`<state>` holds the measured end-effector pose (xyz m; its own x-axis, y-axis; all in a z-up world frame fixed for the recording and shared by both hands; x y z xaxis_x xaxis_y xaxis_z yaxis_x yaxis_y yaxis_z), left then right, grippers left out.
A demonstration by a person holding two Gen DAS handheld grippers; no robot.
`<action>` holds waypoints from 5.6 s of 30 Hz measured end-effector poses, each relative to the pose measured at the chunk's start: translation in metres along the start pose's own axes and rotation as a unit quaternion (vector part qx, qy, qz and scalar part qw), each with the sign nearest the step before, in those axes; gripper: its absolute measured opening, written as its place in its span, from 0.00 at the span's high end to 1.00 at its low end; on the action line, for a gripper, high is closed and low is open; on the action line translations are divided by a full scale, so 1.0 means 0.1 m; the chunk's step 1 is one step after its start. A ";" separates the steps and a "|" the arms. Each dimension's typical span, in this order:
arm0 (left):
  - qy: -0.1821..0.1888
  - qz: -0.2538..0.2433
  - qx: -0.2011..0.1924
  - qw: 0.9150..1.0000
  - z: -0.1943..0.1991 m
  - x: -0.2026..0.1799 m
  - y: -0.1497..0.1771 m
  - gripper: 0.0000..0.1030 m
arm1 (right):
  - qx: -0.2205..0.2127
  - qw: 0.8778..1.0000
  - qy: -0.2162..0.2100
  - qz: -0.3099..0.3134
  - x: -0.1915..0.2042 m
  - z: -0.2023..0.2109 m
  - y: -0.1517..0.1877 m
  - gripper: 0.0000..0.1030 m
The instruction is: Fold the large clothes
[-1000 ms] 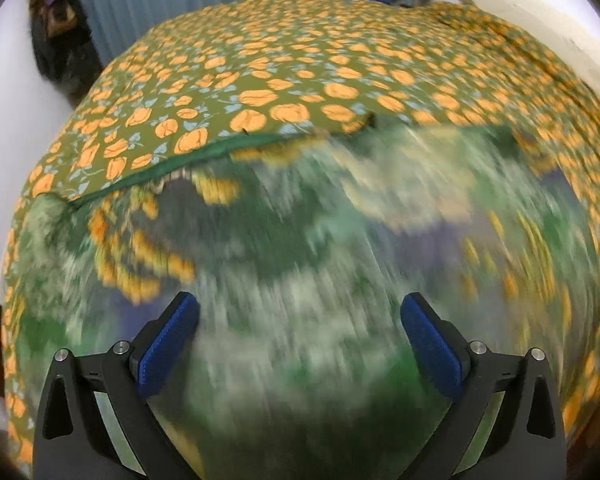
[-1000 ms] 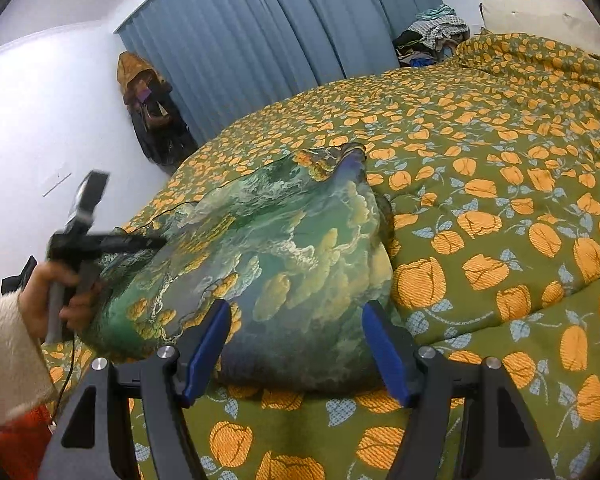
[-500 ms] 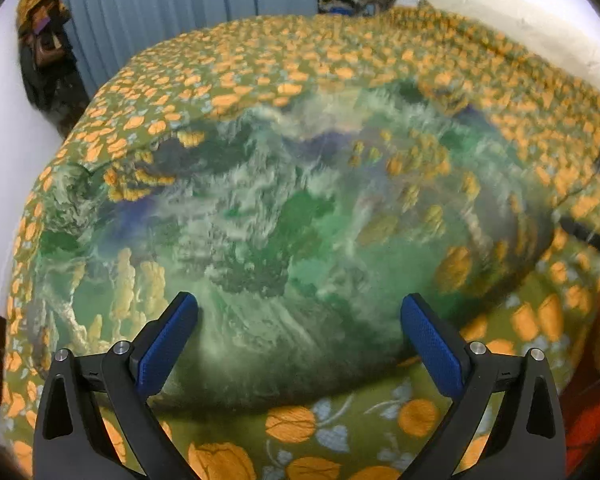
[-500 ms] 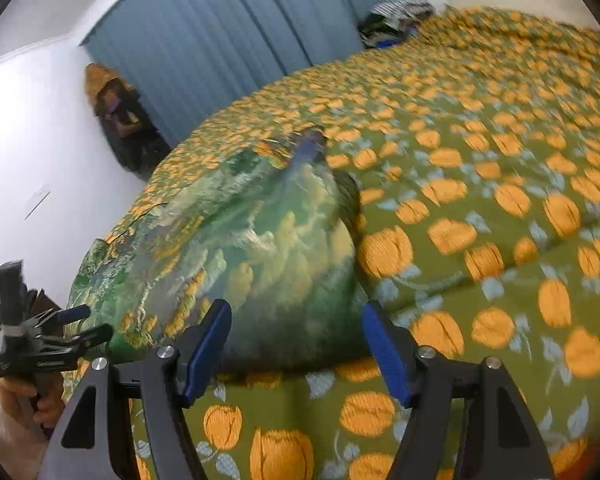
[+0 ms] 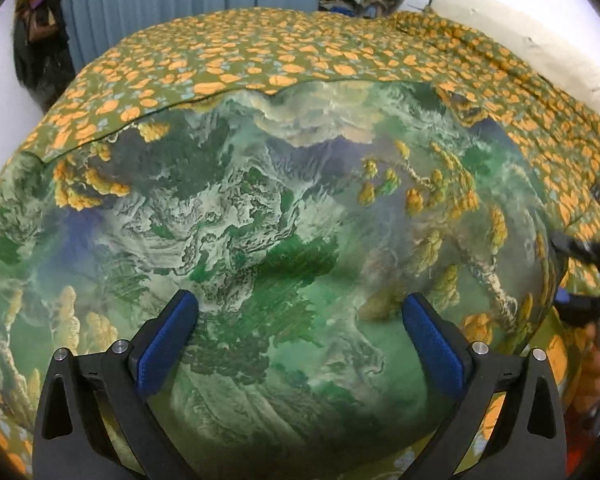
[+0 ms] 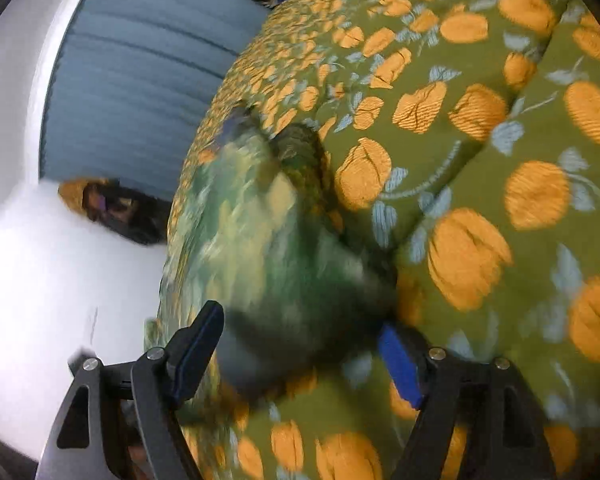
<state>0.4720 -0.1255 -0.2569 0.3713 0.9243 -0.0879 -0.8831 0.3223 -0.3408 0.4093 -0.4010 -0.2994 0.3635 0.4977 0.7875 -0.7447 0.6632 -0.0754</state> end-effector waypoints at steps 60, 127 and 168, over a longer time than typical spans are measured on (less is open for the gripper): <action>0.050 0.030 0.092 0.994 1.18 2.16 -0.13 0.67 | 0.151 0.813 0.103 0.553 2.78 -1.23 1.77 0.66; 0.223 0.205 0.053 0.951 0.89 3.24 0.63 0.23 | 0.296 0.787 0.177 0.512 3.47 -4.27 1.87 0.67; 0.104 0.210 0.098 0.967 0.27 3.02 0.78 0.17 | 0.214 0.783 0.232 0.535 2.20 -1.84 2.16 0.65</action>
<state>0.5078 0.1840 -0.2844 -0.0002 0.9273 -0.3744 -0.9984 -0.0214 -0.0525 0.4312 -0.0450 -0.2556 -0.5072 0.8562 0.0982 -0.8452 -0.4719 -0.2510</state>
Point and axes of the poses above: each gripper's, at about its wrist camera, not at the fingertips, and z roughly against the way its jaws point, x to its left, y to its underside, the point moved 7 cm from there along -z, roughly the way its jaws point, and after that the axes turned 15 degrees about x, right-handed, at the moved point
